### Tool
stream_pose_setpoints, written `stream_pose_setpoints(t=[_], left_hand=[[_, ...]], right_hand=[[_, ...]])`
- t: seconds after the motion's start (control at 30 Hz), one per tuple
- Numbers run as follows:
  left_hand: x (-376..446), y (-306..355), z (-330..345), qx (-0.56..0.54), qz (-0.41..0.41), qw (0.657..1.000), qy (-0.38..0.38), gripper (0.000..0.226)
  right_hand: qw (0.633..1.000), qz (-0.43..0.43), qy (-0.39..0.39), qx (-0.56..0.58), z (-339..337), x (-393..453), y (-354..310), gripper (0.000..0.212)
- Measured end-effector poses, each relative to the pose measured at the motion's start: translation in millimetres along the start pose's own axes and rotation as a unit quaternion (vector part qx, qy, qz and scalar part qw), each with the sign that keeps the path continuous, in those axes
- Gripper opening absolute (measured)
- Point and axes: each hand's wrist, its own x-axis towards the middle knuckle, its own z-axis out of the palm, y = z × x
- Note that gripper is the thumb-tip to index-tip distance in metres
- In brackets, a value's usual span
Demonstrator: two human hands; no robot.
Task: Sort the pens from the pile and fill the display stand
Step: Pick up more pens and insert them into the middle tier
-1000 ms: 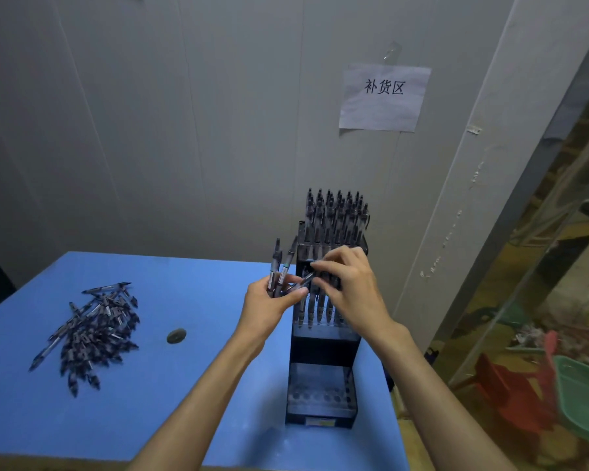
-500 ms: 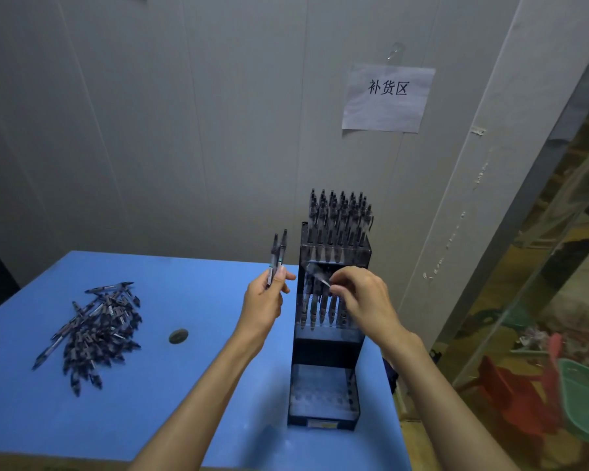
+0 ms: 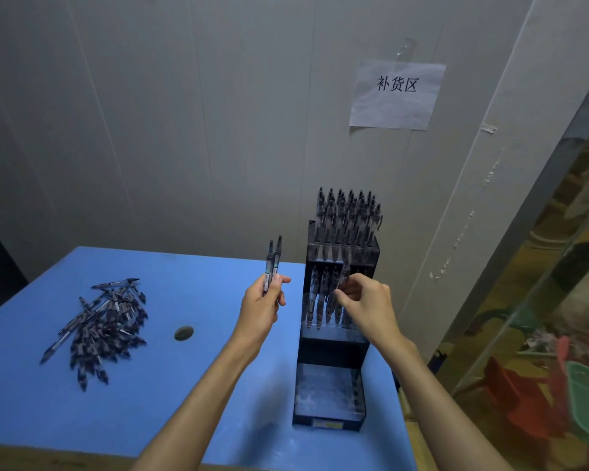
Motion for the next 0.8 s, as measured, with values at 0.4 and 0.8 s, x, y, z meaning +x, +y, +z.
stream_pose_setpoints(t=[0.4, 0.8], left_hand=[[-0.9, 0.9, 5.6, -0.004, 0.001, 0.999, -0.034, 0.019], [-2.6, 4.4, 12.8, 0.012, 0.008, 0.999, -0.041, 0.023]], right_hand=[[0.998, 0.038, -0.048, -0.02, 15.2, -5.0, 9.9, 0.021], [1.0, 0.009, -0.003, -0.02, -4.9, -1.0, 3.9, 0.02]])
